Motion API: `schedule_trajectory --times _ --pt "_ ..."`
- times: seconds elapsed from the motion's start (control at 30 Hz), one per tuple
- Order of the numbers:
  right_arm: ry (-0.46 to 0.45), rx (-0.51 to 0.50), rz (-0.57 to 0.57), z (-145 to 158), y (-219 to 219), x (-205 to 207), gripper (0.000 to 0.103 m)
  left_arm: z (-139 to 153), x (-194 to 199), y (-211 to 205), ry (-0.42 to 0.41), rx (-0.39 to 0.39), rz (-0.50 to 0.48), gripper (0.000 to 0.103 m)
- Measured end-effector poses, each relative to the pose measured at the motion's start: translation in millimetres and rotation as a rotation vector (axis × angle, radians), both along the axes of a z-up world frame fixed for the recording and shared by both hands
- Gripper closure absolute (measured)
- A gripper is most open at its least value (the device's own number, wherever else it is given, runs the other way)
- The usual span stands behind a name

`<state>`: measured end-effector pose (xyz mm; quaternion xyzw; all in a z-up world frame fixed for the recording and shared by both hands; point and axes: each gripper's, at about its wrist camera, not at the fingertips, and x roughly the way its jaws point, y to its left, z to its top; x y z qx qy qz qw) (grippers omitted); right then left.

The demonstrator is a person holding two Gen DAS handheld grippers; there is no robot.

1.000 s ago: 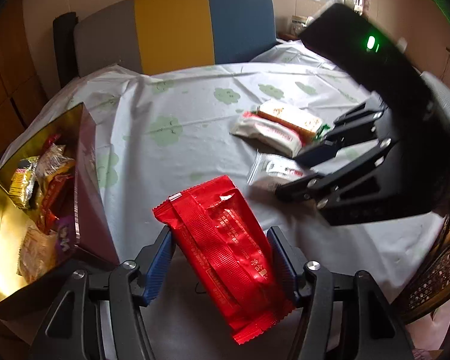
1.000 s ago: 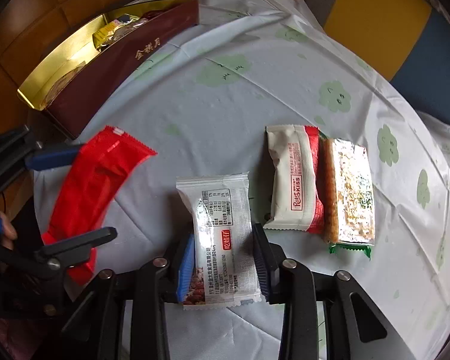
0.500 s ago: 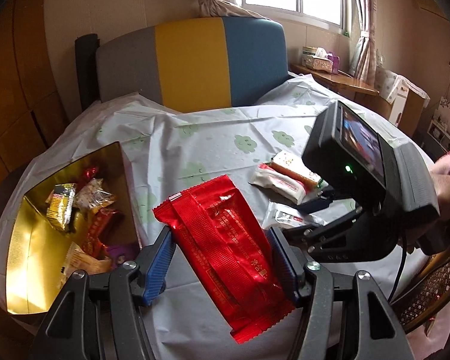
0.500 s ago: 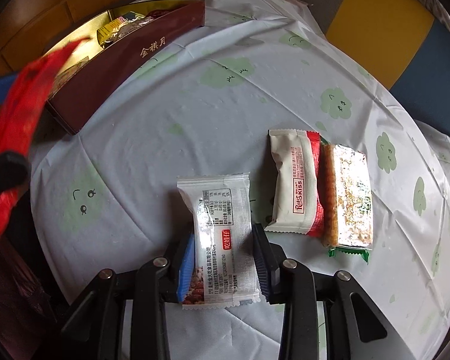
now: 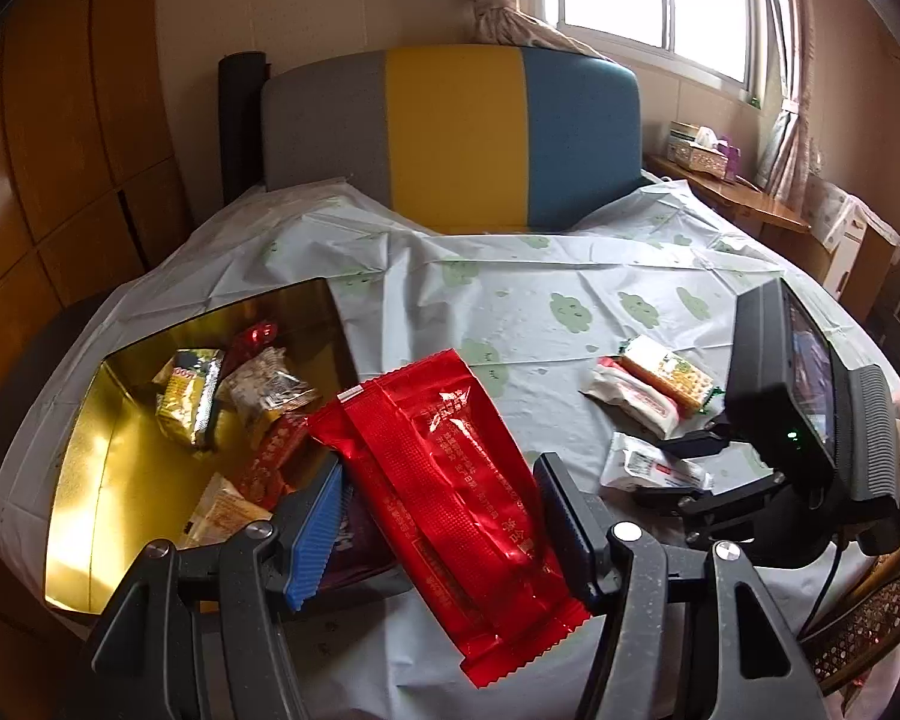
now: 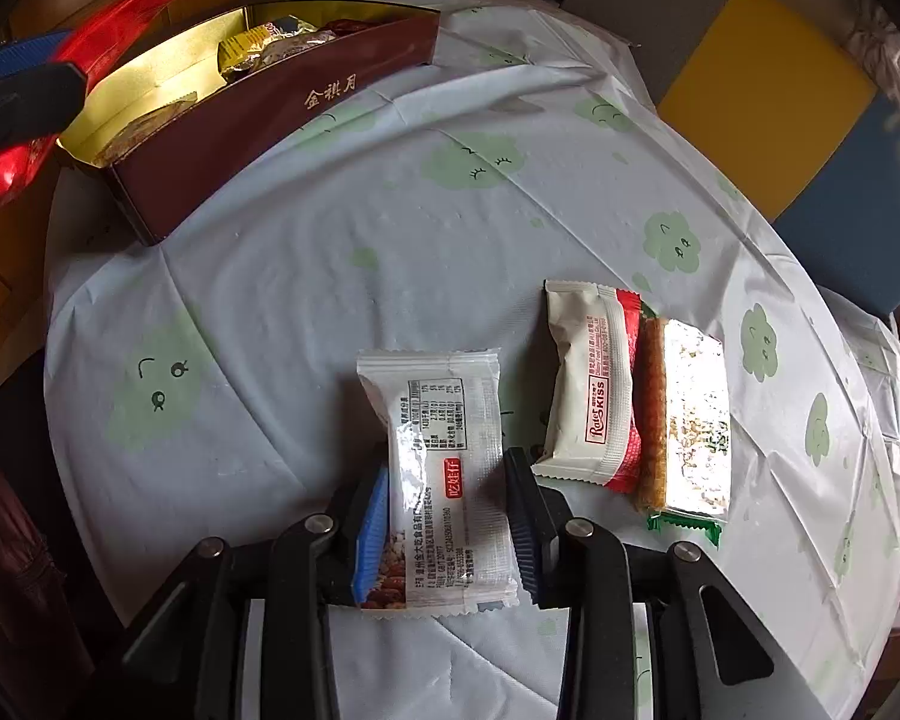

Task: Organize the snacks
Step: 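Carry the red packet into the gold tin and open the left gripper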

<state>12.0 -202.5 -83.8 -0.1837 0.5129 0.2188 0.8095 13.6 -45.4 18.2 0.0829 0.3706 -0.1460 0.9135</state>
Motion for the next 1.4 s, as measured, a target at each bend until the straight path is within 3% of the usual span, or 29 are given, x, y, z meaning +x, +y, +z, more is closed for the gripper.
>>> schedule_trajectory --times 0.47,0.6,0.9,1.2,1.4 --pt "0.016 0.021 -0.012 -1.6 -5.2 8.3 0.067 -1.1 12.4 36.7 0.009 -0.022 0.104 0.039" --pt "0.009 0.016 -0.008 -1.8 -3.8 6.6 0.067 3.0 22.0 61.6 0.038 -0.094 0.155 0.039" --pt "-0.001 0.005 0.001 -0.3 -0.3 1.8 0.067 4.8 49.6 174.9 0.135 -0.305 0.422 0.040" --pt "-0.002 0.004 0.000 0.2 -0.3 1.5 0.067 -37.4 67.7 207.7 0.263 -0.305 0.505 0.038" --pt "0.001 0.006 -0.001 1.5 -0.7 1.5 0.067 -59.5 76.2 204.1 0.301 -0.245 0.513 0.035"
